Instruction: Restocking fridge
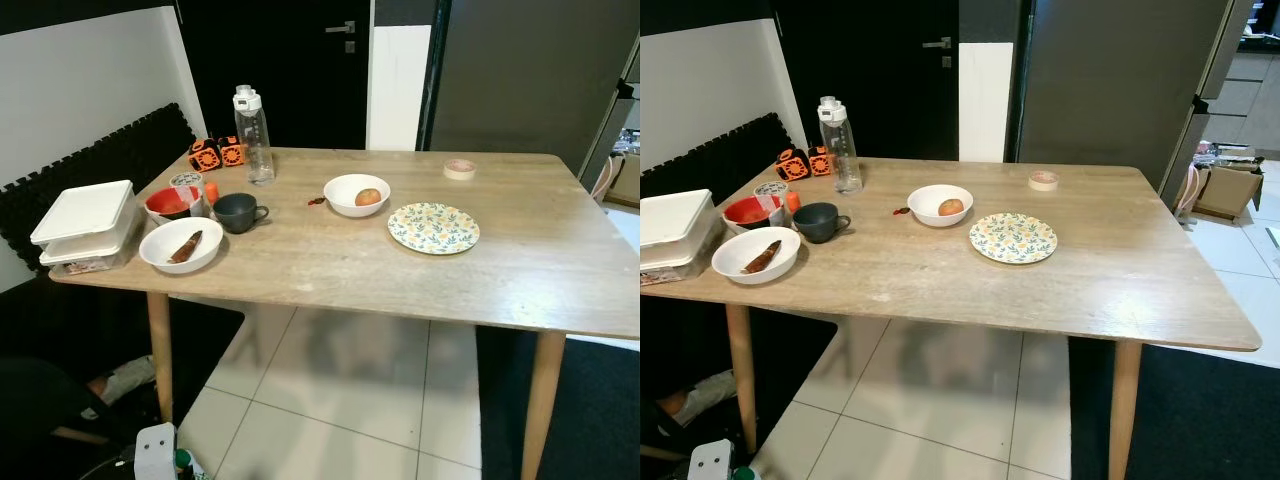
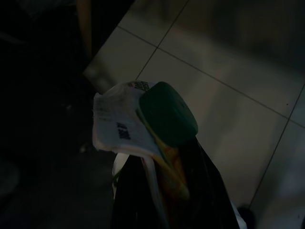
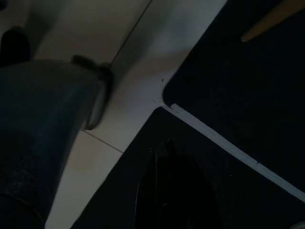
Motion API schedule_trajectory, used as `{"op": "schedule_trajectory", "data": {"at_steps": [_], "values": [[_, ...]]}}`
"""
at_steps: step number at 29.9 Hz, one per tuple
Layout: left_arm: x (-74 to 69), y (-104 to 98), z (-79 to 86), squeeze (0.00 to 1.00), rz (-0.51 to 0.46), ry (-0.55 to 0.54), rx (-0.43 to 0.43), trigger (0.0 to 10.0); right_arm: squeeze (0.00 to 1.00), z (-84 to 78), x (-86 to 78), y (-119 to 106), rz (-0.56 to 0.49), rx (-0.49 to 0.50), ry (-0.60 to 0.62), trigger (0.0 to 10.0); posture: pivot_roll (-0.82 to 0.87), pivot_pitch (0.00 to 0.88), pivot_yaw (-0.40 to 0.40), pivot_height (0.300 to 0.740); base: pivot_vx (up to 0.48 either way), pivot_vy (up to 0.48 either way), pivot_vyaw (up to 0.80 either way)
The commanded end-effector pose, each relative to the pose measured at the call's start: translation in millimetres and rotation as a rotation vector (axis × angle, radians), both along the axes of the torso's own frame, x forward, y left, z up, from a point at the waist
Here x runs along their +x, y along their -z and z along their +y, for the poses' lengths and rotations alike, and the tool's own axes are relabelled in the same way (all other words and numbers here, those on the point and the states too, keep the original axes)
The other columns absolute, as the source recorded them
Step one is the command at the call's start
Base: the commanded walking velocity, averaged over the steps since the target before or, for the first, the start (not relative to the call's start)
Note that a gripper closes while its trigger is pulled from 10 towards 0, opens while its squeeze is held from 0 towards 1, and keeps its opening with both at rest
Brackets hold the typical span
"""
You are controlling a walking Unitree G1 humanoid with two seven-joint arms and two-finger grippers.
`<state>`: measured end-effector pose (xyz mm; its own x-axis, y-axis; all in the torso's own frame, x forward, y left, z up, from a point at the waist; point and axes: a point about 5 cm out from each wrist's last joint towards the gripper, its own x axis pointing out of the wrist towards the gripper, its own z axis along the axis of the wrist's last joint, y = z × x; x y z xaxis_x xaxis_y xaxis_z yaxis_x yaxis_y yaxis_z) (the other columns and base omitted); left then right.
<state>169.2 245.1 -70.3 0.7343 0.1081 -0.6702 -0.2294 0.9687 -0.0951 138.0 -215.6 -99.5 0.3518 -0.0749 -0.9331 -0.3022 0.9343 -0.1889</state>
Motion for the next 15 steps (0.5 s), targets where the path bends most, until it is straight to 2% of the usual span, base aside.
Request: {"op": "schedule_trajectory", "data": {"at_steps": [1, 15], "values": [[-32.1, 20.4, -18.0, 0.0, 0.154, 0.043, -0.065, 10.0, 0.0, -2.5, -0.8, -0.2, -0.002, -0.014, -0.01, 10.0, -0.06, 0.0, 0.029, 0.74, 0.0, -0.364, 0.0], [-35.8, 21.9, -18.5, 0.0, 0.164, 0.042, -0.069, 10.0, 0.0, -3.8, 0.2, -0.8, 0.002, -0.023, -0.032, 10.0, -0.06, 0.0, 0.026, 0.74, 0.0, -0.377, 0.0]]}}
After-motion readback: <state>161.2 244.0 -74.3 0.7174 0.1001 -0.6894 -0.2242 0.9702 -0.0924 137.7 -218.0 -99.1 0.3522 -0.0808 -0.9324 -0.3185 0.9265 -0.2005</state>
